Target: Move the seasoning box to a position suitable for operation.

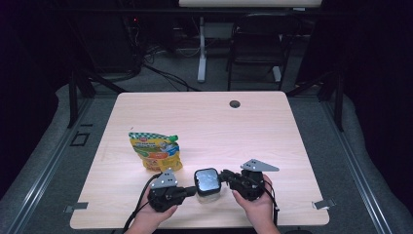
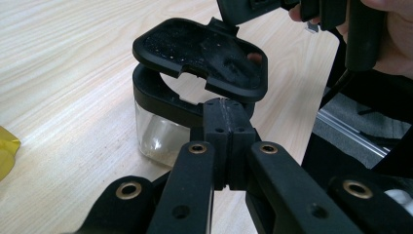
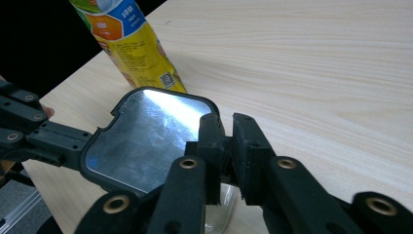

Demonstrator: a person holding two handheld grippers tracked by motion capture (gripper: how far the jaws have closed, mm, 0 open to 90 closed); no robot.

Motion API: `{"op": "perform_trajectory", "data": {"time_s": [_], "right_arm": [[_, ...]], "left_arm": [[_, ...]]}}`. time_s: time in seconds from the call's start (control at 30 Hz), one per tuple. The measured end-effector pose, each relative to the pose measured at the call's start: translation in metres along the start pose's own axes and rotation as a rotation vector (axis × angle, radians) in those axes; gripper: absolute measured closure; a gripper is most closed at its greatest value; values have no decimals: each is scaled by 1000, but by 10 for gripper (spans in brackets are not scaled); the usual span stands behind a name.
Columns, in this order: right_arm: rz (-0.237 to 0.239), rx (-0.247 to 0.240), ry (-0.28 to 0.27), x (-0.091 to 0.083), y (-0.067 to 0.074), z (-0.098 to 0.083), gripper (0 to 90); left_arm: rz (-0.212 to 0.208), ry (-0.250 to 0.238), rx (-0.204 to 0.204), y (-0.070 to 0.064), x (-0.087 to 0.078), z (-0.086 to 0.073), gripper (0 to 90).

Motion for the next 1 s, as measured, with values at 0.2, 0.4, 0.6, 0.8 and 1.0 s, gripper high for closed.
{"op": "perform_trajectory", "data": {"time_s": [0.2, 0.4, 0.6, 0.8, 1.0], "right_arm": [[19, -13, -9, -6, 7, 4, 713], [18, -100, 38, -15, 17, 6, 663], [24, -164, 70, -22, 24, 4, 629], [53, -170, 60, -24, 28, -8, 526], [91, -246, 50, -23, 35, -11, 469]], "left_arm": [[0, -16, 6, 0, 0, 5, 900], [-6, -29, 12, -1, 1, 13, 900], [-6, -30, 15, -2, 3, 17, 900], [-9, -26, 29, -3, 4, 21, 900], [-5, -31, 29, -3, 5, 25, 900]]}}
Point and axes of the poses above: each handheld gripper's, and its own axes: x roughly forward along the jaws, z roughly out of its top, y roughly to its left, the point moved 8 cm from there along x, roughly forward along the jaws, and after that the axes turned 14 degrees about -y, right-handed, at the moved point
